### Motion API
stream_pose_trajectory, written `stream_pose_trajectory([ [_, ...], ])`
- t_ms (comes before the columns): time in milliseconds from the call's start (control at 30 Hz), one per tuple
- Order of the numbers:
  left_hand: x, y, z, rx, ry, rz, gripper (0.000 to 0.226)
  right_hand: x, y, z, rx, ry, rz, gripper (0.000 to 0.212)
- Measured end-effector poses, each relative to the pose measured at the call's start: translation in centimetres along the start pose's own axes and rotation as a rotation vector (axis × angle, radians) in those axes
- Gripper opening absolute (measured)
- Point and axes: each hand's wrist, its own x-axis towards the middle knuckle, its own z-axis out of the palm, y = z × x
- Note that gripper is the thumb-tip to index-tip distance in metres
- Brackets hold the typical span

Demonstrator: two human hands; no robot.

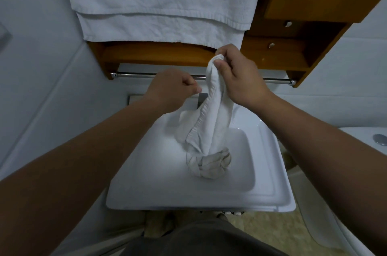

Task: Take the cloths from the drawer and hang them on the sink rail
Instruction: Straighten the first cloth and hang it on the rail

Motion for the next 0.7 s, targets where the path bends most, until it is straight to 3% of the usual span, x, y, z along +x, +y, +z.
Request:
stream_pose_trajectory([
  [233, -1.0, 0.5, 0.7, -0.170, 0.011, 0.033, 0.036, 0.1, -0.8, -0.7, 0.065, -0.077, -0.081, 0.011],
  [367, -1.7, 0.8, 1.2, -0.332, -0.036, 0.041, 0.027, 0.2, -0.8, -1.4, 0.075, -0.103, -0.104, 0.012],
  [533, -1.8, 0.7, 1.9, -0.414, 0.108, -0.023, 0.017, 0.4, -0.7, -2.1, 0.064, -0.096, -0.082, 0.012],
  [600, -2.0, 0.6, 2.3, -0.424, 0.171, 0.016, 0.012, 0.5, -0.6, -2.4, 0.071, -0.079, -0.054, 0.010],
  [700, -2.4, 1.1, 2.8, -0.403, 0.128, 0.139, 0.007, 0.6, -0.6, -2.5, 0.080, -0.091, -0.049, 0.010],
])
